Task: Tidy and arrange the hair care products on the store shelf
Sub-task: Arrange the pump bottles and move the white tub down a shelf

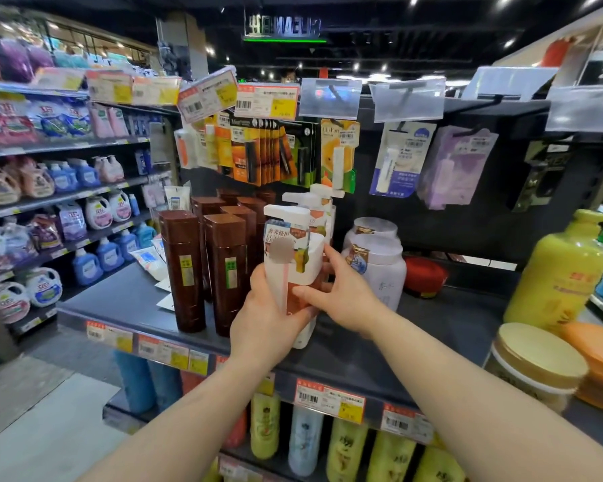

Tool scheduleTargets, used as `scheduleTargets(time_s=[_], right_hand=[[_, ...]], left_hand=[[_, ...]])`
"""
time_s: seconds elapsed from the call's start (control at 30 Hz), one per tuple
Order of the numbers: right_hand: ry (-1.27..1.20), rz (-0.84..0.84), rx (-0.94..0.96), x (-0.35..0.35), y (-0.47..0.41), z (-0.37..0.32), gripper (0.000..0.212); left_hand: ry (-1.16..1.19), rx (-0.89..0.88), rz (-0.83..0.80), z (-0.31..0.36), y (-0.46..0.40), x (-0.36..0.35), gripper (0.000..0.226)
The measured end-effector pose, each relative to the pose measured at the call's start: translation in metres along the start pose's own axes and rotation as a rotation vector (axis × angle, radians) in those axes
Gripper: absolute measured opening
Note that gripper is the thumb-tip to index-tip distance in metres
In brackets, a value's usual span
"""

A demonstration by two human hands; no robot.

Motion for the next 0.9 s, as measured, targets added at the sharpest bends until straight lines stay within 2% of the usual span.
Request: scheduleTargets(time_s=[0.37,0.53,0.77,0.9], right_hand=[[0.037,0.023,-0.038,-0.012,0.005,0.021,0.086],[0.018,0.014,-0.069,-0.014,0.015,0.033,0.084],[0.042,0.028,-0.032,0.018,0.042,0.033,0.075],[0.11,0.044,-0.015,0.041,0.068,0.042,0.073]], left_hand=[[0.021,-0.017,-0.029,-0.005,0.002,-0.002,0.094],[0.034,0.002,-0.033,-0.008,0.008,-0.001,0.1],[0.001,-0.016,0.049,0.009,0.018,0.01,0.097],[-0.113,-0.069,0.116,0.034,0.035,0.006,0.084]])
Point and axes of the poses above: each hand's wrist, its own y-axis away from the middle knuckle, its own x-axis out of the back of the hand, z = x × y, the point moved 9 cm from there along -y, towards the middle knuckle, and after that the axes turned 6 degrees about -x, right-handed, at the moved point
